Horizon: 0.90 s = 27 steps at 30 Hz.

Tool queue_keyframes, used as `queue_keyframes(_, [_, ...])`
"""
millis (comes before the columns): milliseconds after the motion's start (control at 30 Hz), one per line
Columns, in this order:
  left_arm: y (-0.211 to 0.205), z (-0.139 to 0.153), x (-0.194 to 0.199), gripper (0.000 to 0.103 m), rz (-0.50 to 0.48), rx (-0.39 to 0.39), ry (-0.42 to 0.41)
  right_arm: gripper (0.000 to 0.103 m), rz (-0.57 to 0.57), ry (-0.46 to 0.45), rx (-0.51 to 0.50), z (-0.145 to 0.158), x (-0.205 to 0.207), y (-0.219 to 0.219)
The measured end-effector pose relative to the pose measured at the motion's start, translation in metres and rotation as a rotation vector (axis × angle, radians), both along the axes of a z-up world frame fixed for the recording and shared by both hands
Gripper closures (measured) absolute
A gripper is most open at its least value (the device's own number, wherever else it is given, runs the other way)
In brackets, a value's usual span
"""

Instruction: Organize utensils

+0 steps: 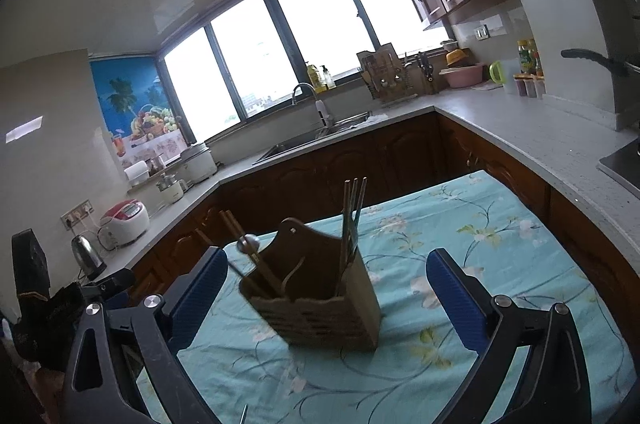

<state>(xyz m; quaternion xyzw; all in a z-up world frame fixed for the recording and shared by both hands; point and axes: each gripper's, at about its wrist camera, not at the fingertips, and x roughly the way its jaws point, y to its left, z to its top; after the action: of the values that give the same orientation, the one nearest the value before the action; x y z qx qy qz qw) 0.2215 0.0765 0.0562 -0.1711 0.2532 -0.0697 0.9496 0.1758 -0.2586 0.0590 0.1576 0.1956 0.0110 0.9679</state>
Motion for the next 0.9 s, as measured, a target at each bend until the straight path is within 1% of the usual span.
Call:
queue_keyframes(100, [0.0, 0.003, -0.024, 0.009, -0.005, 0.022, -0.011, 0.002, 0.011, -0.002, -0.002, 0.002, -0.015, 0.005])
queue_keyframes(300, [-0.009, 0.002, -0.076, 0.001, -0.007, 0.09, -0.034, 0.001, 0.034, -0.011, -0.053, 0.003, -0.047, 0.025])
queue_keyframes(500, [-0.016, -0.005, -0.112, 0.001, -0.004, 0.157, -0.053, 0.001, 0.048, -0.017, -0.12, -0.006, -0.076, 0.04])
queue_keyframes(667, [-0.017, -0.017, -0.131, 0.001, 0.001, 0.178, -0.06, 0.0, 0.035, -0.03, -0.157, -0.022, -0.102, 0.046])
queue_keyframes(900, [-0.027, -0.028, -0.15, 0.001, 0.007, 0.212, -0.037, 0.0, 0.025, -0.004, -0.162, -0.042, -0.123, 0.046])
